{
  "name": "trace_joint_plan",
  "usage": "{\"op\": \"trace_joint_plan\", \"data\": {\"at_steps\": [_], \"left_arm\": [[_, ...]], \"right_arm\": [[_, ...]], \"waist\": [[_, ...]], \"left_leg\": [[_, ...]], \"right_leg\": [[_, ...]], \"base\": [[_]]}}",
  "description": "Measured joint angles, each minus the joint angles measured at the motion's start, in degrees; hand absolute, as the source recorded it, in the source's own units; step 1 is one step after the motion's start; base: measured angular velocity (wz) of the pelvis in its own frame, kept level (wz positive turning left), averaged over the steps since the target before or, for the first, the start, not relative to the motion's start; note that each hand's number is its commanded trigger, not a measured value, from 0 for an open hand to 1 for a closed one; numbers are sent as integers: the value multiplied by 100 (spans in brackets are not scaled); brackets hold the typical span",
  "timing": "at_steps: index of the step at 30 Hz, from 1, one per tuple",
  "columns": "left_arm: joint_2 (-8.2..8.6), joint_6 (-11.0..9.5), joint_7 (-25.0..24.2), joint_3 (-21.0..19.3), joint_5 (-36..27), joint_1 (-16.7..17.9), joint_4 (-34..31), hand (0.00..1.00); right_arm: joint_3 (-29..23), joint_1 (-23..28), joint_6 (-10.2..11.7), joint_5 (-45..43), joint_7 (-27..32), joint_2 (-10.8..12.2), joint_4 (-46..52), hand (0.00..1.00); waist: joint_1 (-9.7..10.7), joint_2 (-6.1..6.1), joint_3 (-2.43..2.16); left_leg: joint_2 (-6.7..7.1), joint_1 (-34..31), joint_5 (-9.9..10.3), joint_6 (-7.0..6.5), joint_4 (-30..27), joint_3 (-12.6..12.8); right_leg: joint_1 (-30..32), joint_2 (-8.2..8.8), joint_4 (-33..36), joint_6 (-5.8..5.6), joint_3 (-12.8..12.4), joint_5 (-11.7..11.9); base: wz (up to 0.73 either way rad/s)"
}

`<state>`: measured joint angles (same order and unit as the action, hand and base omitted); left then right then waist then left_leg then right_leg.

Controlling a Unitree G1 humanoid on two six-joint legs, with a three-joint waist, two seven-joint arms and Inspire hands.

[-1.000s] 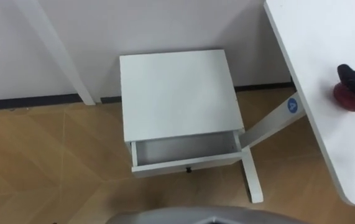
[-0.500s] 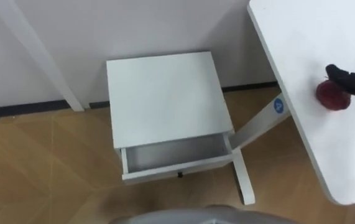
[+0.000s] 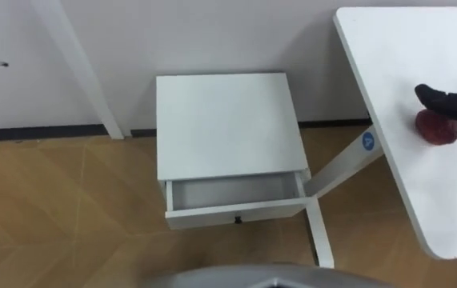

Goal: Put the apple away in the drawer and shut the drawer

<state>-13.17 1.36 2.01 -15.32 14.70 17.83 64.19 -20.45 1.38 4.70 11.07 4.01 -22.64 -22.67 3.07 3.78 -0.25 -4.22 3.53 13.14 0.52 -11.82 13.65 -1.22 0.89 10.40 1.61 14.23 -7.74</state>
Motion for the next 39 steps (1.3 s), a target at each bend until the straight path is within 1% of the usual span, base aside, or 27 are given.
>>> {"op": "trace_joint_plan", "data": {"at_steps": [2, 7, 9, 10, 11, 12, 14, 19, 23, 27, 29, 33, 39], "left_arm": [[-2, -5, -2, 3, 0, -3, -7, 0], [2, -10, -2, 94, -3, -8, -12, 0], [-6, -10, -1, 91, -3, -11, -12, 0], [-10, -10, 1, 91, -3, -18, -11, 0], [-10, -10, 6, 91, -4, -33, -11, 0], [-10, -11, 6, 92, -5, -51, -9, 0], [-12, -23, 22, 92, -7, -82, -9, 0], [-14, -44, 28, 92, -6, -138, -8, 0], [-8, -48, 30, 93, -5, -131, -6, 0], [-9, -50, 36, 90, -2, -133, -10, 0], [-8, -55, 52, 89, -3, -136, -9, 0], [-8, -56, 64, 90, -9, -115, -1, 0], [-9, -52, 71, 91, -7, -116, -5, 0]], "right_arm": [[2, 2, 0, 5, -23, -1, -25, 0], [4, 3, 0, 113, -49, -2, -204, 0], [4, 3, 0, 113, -102, -2, -207, 0], [5, 4, 0, 110, -123, -2, -209, 0], [6, 9, 0, 109, -157, -2, -217, 0], [9, 15, 0, 109, -173, -1, -217, 0], [10, 15, 0, 107, -173, -1, -217, 0], [11, 14, 1, 71, -242, -1, -303, 0], [11, 15, 1, 72, -338, -1, -689, 0], [11, 13, 2, 72, -393, 0, -999, 0], [11, 13, 2, 54, -428, 0, -1128, 0], [46, 19, 2, 46, -490, 2, -1352, 0], [90, 51, 16, -19, -516, 3, -1369, 0]], "waist": [[5, -3, 1], [-5, 67, 12], [-2, 130, 51], [-1, 150, 60], [-2, 184, 61], [-5, 206, 50], [-7, 218, 40], [-3, 195, 31], [-7, 147, 31], [-8, 78, -11], [-14, 56, -15], [-14, 50, 3], [-8, 73, 13]], "left_leg": [[4, 22, -4, 6, -1, -2], [4, 21, -10, 14, -50, -2], [1, 17, -10, 14, -51, 6], [1, 14, -9, 14, -53, 7], [-1, 6, -9, 14, -57, 8], [-3, 2, -9, 14, -59, 8], [-4, -6, -8, 12, -60, 9], [-6, -9, -5, 10, -52, 10], [-5, 25, -4, 10, -46, 9], [-5, 36, -4, 10, -43, 4], [-3, 55, -4, 10, -34, 4], [4, 75, -5, 11, 12, 9], [7, 86, -5, 11, 30, 6]], "right_leg": [[2, 6, 48, 4, 5, -34], [6, -5, 25, 8, 8, -37], [11, -4, 23, 8, 15, -38], [10, -3, 23, 8, 19, -38], [12, -1, 21, 7, 23, -38], [10, 3, 20, 3, 23, -41], [3, 7, 20, 0, 23, -42], [-5, 6, 23, -1, 23, -43], [-55, 6, 7, -1, 26, -43], [-70, 8, 6, -1, 33, -43], [-87, 7, 4, -1, 37, -43], [-94, 11, 2, -14, 30, -54], [-118, 6, -57, -20, 45, -58]], "base": [[0], [1], [0], [0], [0], [0], [0], [0], [0], [0], [0], [0], [0]]}}
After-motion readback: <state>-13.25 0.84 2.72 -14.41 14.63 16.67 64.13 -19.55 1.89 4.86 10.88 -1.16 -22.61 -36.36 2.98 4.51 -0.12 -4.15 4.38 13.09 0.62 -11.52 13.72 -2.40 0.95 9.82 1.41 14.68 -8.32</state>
